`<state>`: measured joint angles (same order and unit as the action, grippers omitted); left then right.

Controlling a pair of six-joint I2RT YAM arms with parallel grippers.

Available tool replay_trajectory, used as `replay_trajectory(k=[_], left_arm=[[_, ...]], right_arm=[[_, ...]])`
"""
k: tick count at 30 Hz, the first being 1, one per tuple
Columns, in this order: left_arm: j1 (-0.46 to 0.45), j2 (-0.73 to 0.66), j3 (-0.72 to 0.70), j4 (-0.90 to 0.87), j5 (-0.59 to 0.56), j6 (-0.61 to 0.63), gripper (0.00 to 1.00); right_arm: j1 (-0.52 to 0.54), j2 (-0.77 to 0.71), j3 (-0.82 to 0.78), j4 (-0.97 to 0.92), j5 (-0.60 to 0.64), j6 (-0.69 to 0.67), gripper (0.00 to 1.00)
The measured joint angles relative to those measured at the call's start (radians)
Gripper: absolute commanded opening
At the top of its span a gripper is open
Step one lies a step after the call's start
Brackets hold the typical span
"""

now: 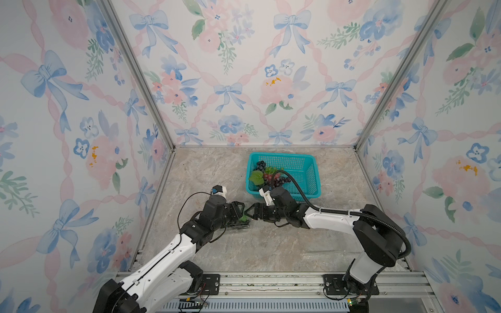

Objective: Pack grapes into containers
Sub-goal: Move the packing box to the center of the board, then close the packing box at the center of the board.

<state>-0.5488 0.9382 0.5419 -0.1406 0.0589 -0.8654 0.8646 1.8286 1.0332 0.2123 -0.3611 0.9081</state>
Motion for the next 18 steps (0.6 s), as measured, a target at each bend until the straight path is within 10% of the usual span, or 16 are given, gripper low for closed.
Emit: replay_trajectory(k=[7, 18], left_arm=[[0.000, 0.085, -0.008, -0.007, 0.028, 0.074, 0.48], [0.000, 0.135, -0.008, 0.010, 0.027, 0.107, 0.47]], right_arm=[[0.000, -0.040, -0.178, 0.093, -0.040, 0.047, 0.45], [0.011, -0.033, -0.198, 0.201, -0.056, 0.084, 0.43]])
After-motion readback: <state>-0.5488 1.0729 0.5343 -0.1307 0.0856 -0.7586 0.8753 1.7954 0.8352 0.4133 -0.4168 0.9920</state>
